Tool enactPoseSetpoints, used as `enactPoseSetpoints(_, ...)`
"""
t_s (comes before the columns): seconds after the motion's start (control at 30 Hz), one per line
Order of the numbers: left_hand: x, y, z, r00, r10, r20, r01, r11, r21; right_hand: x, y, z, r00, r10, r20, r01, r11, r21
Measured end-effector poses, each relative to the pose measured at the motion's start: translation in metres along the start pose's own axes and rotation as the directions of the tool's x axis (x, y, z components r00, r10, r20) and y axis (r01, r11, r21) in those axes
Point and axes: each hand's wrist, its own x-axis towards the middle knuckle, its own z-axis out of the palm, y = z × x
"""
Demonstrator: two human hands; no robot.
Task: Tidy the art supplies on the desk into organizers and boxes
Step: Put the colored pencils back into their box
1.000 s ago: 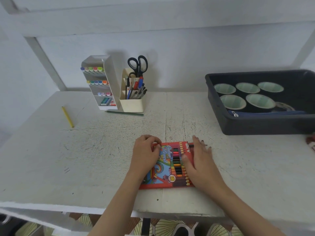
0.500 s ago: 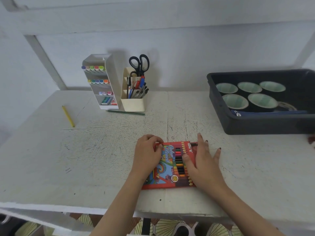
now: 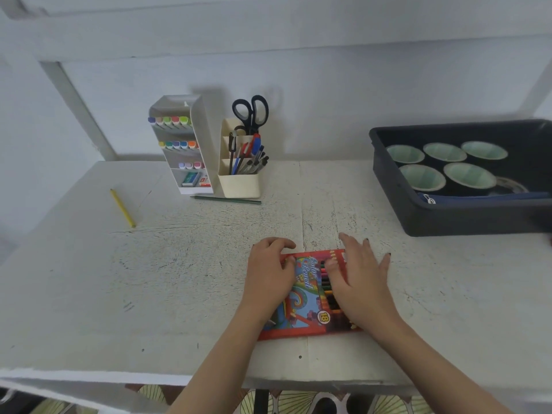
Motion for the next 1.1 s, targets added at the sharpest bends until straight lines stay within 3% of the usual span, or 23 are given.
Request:
enactPoseSetpoints(0.1,0.008,-0.006,-0.012,1.000,0.016,-0.008,-0.016,1.000,0.012,0.013,-0.016,0.003,0.991,-0.135,0.014,0.136,0.985,-0.109)
enactPoseSetpoints(0.3,0.049,-0.039,-0.046,0.997,-0.004,-0.078,0.013,0.993,0.118,0.061,-0.053,0.029,0.944,-0.330,0.006,0.327,0.935,-0.137)
enactPoseSetpoints(0.43,0.081,-0.061,-0.059,0.994,-0.050,-0.101,0.074,0.966,0.249,0.106,-0.081,0.056,0.936,-0.351,0.006,0.342,0.906,-0.250)
enactPoseSetpoints(0.63,0.116,-0.090,-0.072,0.995,-0.095,0.034,0.067,0.877,0.476,0.141,-0.099,0.080,0.947,-0.322,0.011,0.301,0.873,-0.384)
enactPoseSetpoints(0.73,0.121,-0.101,-0.077,0.993,-0.084,0.088,0.028,0.862,0.506,0.145,-0.100,0.084,0.944,-0.328,-0.018,0.299,0.880,-0.368)
enactPoseSetpoints(0.93,0.119,-0.110,-0.080,0.989,0.134,-0.070,-0.093,0.903,0.419,0.137,-0.102,0.080,0.939,-0.319,-0.127,0.305,0.945,-0.119)
enactPoseSetpoints(1.1,0.116,-0.097,-0.081,0.946,0.319,-0.051,-0.286,0.901,0.326,0.121,-0.097,0.075,0.935,-0.289,-0.207,0.303,0.952,0.036)
